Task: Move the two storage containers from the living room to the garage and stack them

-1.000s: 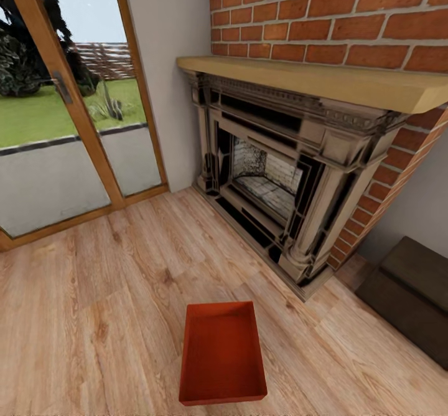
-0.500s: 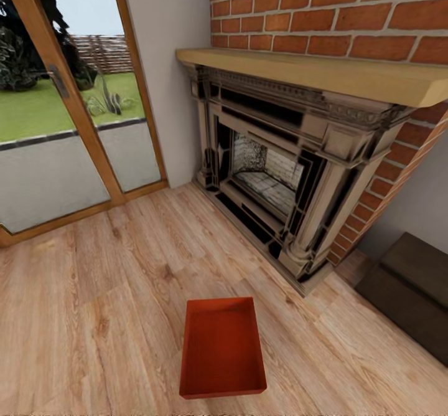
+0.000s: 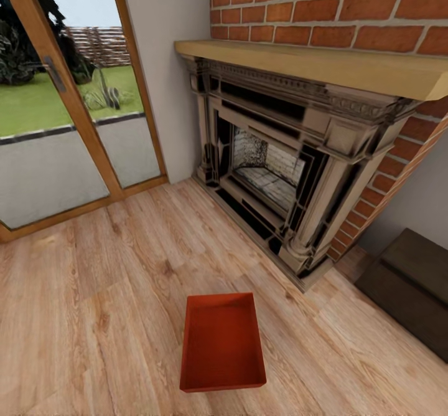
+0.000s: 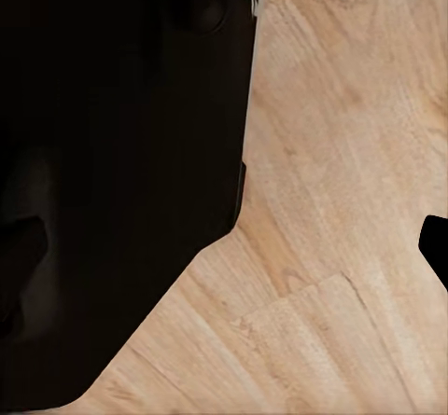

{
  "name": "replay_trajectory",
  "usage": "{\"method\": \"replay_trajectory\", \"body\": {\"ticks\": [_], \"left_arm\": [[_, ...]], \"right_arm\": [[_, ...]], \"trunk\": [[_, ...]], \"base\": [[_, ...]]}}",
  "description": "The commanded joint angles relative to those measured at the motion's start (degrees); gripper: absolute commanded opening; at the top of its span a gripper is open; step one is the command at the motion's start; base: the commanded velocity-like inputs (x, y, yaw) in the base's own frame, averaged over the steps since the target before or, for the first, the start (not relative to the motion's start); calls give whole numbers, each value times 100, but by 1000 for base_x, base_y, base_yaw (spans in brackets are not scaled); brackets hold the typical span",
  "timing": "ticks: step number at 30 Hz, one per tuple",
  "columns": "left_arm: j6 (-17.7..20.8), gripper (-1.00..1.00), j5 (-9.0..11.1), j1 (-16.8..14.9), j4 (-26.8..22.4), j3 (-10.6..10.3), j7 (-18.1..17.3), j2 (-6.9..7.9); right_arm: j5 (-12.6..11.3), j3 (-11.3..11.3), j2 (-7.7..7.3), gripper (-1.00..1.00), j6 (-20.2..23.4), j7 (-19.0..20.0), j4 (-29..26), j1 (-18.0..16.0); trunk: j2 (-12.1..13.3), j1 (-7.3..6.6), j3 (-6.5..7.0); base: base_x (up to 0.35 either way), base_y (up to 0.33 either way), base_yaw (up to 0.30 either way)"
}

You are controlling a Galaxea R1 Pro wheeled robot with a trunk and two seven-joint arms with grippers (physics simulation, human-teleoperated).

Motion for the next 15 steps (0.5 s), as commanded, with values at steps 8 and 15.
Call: {"method": "replay_trajectory", "body": {"ticks": [8, 15], "left_arm": [[-18, 100, 51, -3, 4, -50, -1, 0], [-18, 100, 51, -3, 1, -49, -1, 0]], "right_arm": [[2, 46, 1, 100, -26, -27, 17, -6], [2, 46, 1, 100, -26, -27, 17, -8]], "trunk": [[-4, 0, -79], [-4, 0, -143]], "base": [[0, 0, 0], [0, 0, 0]]}}
